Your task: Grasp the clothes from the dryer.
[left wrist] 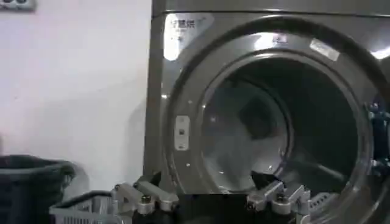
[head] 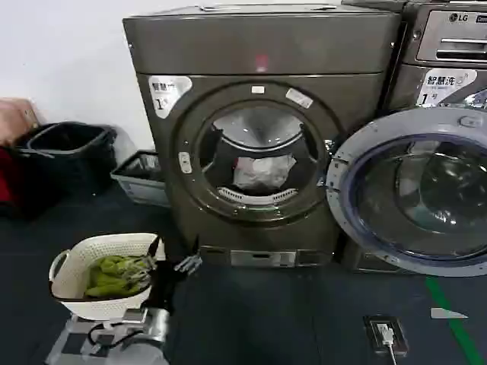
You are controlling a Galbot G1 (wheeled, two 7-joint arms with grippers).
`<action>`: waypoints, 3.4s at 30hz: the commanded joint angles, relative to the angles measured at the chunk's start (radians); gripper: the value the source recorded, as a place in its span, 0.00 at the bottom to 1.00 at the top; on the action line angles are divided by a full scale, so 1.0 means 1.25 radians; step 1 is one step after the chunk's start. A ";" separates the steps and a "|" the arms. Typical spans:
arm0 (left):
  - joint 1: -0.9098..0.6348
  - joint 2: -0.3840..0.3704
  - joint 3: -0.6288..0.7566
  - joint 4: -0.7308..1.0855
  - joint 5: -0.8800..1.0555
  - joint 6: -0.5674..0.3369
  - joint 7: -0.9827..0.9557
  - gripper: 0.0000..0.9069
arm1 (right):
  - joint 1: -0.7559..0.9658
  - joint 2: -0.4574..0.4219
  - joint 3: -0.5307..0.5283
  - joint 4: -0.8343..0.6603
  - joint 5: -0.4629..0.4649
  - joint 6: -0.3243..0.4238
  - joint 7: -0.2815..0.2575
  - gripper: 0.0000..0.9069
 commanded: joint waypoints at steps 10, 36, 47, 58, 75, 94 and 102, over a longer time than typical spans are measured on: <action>-0.003 -0.003 0.001 -0.001 0.038 -0.035 0.015 1.00 | -0.013 0.008 0.015 0.011 0.035 0.029 0.001 1.00; -0.003 -0.012 0.004 -0.014 0.050 -0.020 0.020 1.00 | -0.007 0.010 0.014 0.013 0.035 0.020 -0.011 1.00; -0.005 -0.009 -0.006 -0.013 0.045 -0.020 0.019 1.00 | -0.010 0.015 0.016 0.019 0.036 0.021 -0.017 1.00; -0.013 -0.004 -0.017 -0.011 0.038 -0.018 0.020 1.00 | -0.009 0.019 0.008 0.024 0.033 0.074 -0.043 1.00; -0.042 0.015 -0.012 -0.001 0.030 -0.012 0.025 1.00 | 0.000 0.022 -0.004 0.042 0.063 0.091 -0.050 1.00; -0.043 0.008 -0.009 0.005 0.029 -0.014 0.026 1.00 | 0.002 0.028 -0.005 0.044 0.070 0.099 -0.046 1.00; -0.044 0.005 -0.010 0.006 0.031 -0.014 0.026 1.00 | 0.005 0.026 -0.005 0.041 0.070 0.099 -0.046 1.00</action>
